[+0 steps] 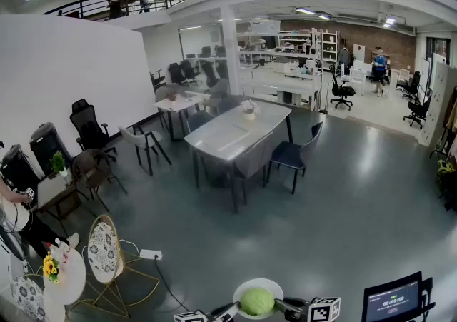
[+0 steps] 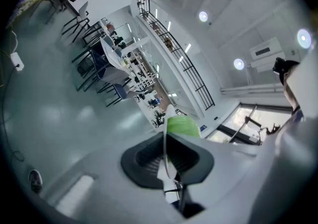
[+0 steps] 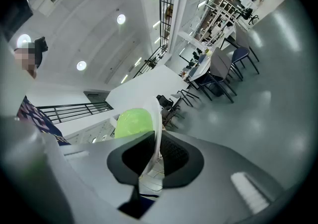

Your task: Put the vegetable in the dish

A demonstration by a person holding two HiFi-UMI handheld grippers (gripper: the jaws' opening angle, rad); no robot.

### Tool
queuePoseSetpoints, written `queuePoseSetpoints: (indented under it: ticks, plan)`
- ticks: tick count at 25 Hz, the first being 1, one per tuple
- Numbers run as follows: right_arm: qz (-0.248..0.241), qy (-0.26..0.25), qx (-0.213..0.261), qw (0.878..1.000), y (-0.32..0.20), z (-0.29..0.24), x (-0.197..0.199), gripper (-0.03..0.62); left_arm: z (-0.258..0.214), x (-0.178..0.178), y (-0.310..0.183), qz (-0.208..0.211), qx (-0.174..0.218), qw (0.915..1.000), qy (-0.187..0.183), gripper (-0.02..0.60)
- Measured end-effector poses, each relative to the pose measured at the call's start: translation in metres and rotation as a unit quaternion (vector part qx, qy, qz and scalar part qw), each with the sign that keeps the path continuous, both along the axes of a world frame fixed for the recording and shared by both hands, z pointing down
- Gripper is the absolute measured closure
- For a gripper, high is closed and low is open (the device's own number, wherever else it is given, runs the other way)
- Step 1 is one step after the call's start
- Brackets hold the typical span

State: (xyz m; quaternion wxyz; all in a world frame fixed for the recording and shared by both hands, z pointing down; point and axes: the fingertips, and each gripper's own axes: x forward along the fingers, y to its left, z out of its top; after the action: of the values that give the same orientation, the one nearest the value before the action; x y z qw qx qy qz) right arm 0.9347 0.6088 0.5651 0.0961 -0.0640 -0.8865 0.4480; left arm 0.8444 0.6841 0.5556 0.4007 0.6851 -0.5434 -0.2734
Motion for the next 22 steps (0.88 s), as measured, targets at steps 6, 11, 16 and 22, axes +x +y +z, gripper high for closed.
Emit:
queuePoseSetpoints:
  ticks: [6,11,16,22]
  plan:
    - [-0.003,0.003,0.000,1.000,0.007,0.002,-0.017,0.565,0.019,-0.023,0.012,-0.010,-0.012,0.9999,-0.003,0.565]
    - [-0.002,0.003,-0.002,1.000,0.006,0.009,-0.056,0.565,0.018,-0.059,0.010,-0.009,-0.007,0.9999,0.006,0.565]
    - [0.002,-0.005,0.001,1.000,0.013,-0.003,-0.084,0.565,0.002,-0.085,0.015,-0.007,0.002,0.9999,0.011,0.565]
    - [0.011,0.008,0.003,1.000,0.010,0.014,-0.149,0.565,0.020,-0.150,0.013,-0.002,0.012,0.9997,0.022,0.566]
